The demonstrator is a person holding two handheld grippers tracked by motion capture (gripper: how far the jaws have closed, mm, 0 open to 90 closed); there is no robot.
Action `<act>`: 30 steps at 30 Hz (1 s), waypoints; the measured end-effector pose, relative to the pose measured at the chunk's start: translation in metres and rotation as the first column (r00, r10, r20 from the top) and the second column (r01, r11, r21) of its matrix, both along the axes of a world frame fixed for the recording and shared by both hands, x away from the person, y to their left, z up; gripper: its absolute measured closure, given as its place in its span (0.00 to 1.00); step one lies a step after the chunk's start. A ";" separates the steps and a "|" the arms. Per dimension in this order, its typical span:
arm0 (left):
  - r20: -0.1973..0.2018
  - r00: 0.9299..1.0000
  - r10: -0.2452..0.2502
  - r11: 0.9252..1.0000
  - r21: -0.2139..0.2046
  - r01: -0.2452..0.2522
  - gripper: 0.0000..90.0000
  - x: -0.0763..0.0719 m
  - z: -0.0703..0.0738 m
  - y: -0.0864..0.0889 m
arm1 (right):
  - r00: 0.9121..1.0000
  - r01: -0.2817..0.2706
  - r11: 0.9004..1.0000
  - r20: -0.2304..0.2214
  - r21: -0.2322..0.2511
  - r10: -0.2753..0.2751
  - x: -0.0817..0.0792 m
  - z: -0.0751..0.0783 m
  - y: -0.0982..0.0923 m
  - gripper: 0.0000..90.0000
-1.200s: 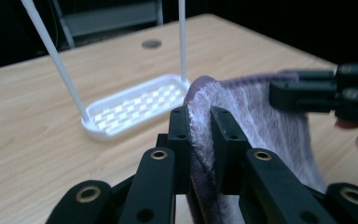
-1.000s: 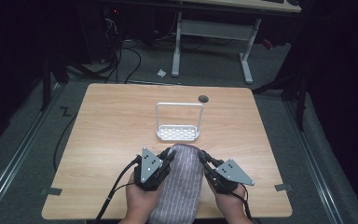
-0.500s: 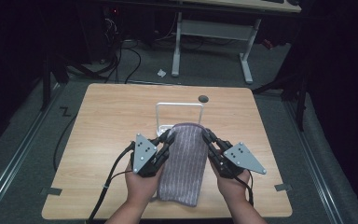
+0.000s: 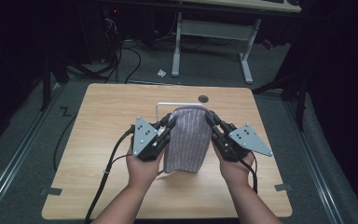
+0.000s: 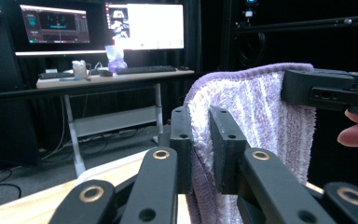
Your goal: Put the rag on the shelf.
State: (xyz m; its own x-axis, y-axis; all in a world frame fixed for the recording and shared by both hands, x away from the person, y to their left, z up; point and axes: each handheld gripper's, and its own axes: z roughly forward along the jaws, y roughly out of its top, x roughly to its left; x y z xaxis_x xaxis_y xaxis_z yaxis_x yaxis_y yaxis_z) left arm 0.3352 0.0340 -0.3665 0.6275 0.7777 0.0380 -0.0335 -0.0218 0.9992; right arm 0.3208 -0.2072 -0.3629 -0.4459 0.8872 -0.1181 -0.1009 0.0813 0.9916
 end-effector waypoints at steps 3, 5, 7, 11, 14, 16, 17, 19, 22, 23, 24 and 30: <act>0.014 1.000 0.009 1.000 0.016 -0.009 0.89 0.005 0.003 -0.002 | 1.000 0.001 1.000 0.005 0.012 -0.001 0.005 0.007 -0.001 0.94; 0.023 1.000 0.014 1.000 0.026 -0.015 0.89 0.010 0.005 -0.002 | 1.000 0.002 1.000 0.003 0.015 -0.002 0.008 0.011 -0.001 0.94; 0.016 1.000 0.020 0.999 0.029 -0.020 0.89 0.017 0.005 -0.002 | 1.000 0.006 1.000 0.002 0.016 -0.006 0.013 0.016 -0.001 0.94; 0.000 1.000 0.024 0.999 0.021 -0.024 0.89 0.033 0.007 0.000 | 1.000 0.017 1.000 -0.006 0.002 -0.017 0.027 0.022 0.002 0.94; 0.005 0.999 0.038 0.999 0.014 -0.038 0.89 0.044 0.011 0.001 | 1.000 0.025 1.000 -0.011 -0.003 -0.025 0.036 0.026 0.005 0.94; 0.010 0.999 0.048 0.999 0.020 -0.048 0.89 0.052 0.015 0.001 | 0.999 0.030 1.000 -0.010 -0.006 -0.030 0.044 0.028 0.007 0.94; 0.013 0.999 0.051 0.999 0.020 -0.051 0.89 0.056 0.016 0.002 | 0.999 0.033 0.999 -0.010 -0.006 -0.033 0.047 0.030 0.008 0.94; 0.019 0.998 0.057 0.998 0.019 -0.058 0.89 0.064 0.020 0.003 | 0.999 0.036 0.999 -0.009 -0.004 -0.036 0.055 0.033 0.009 0.94; 0.006 0.998 0.057 0.998 -0.002 -0.057 0.89 0.074 0.025 0.007 | 0.999 0.041 0.999 -0.022 -0.005 -0.041 0.067 0.037 0.011 0.94; 0.006 0.998 0.058 0.998 -0.004 -0.058 0.89 0.077 0.026 0.008 | 0.999 0.043 0.999 -0.023 -0.005 -0.043 0.070 0.037 0.011 0.94; 0.005 0.998 0.057 0.998 -0.005 -0.057 0.89 0.080 0.026 0.008 | 0.999 0.044 0.999 -0.026 -0.008 -0.044 0.073 0.037 0.012 0.94; -0.008 0.998 0.061 0.998 0.015 -0.061 0.89 0.101 0.025 0.007 | 0.997 0.043 0.999 -0.061 0.015 -0.042 0.095 0.038 0.011 0.94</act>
